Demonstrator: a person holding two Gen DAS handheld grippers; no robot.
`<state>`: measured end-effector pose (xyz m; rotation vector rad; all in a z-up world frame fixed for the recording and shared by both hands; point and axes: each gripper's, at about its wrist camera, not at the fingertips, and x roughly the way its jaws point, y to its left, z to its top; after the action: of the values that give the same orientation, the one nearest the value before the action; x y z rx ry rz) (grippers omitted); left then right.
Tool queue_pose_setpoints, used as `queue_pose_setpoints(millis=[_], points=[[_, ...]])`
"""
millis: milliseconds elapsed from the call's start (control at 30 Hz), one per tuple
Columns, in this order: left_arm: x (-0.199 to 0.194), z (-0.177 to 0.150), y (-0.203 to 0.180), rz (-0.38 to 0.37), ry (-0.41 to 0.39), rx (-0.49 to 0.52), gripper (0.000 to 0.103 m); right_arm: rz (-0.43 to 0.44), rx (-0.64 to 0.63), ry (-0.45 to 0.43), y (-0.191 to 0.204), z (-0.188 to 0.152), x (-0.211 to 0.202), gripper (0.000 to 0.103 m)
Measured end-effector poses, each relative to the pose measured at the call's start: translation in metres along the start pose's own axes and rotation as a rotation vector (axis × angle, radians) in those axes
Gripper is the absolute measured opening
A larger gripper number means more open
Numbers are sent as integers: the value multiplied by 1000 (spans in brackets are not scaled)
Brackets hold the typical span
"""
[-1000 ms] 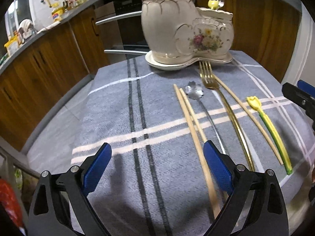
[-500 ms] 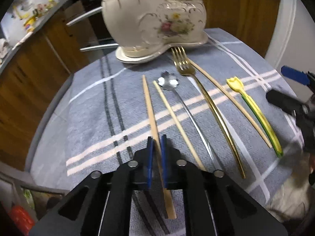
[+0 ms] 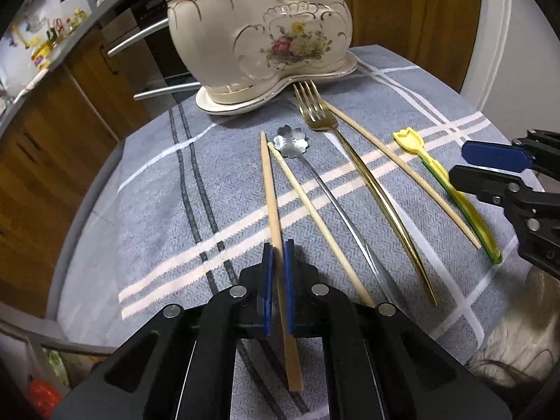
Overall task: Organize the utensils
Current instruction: 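Lower both open tools over the utensils on the cloth, then grasp a chopstick with the left tool while the right grasps the yellow-green utensil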
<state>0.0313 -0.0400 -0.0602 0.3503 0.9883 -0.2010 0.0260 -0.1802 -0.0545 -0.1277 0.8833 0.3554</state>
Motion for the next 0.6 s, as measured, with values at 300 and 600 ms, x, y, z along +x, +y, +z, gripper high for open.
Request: queue_pose_setpoints(millis=[300, 600], points=[[3, 2, 4, -31, -12, 14, 7, -11, -21, 101, -5, 6, 20, 16], [0, -13, 15, -57, -107, -60, 6, 51, -32, 72, -10, 6, 11, 9]])
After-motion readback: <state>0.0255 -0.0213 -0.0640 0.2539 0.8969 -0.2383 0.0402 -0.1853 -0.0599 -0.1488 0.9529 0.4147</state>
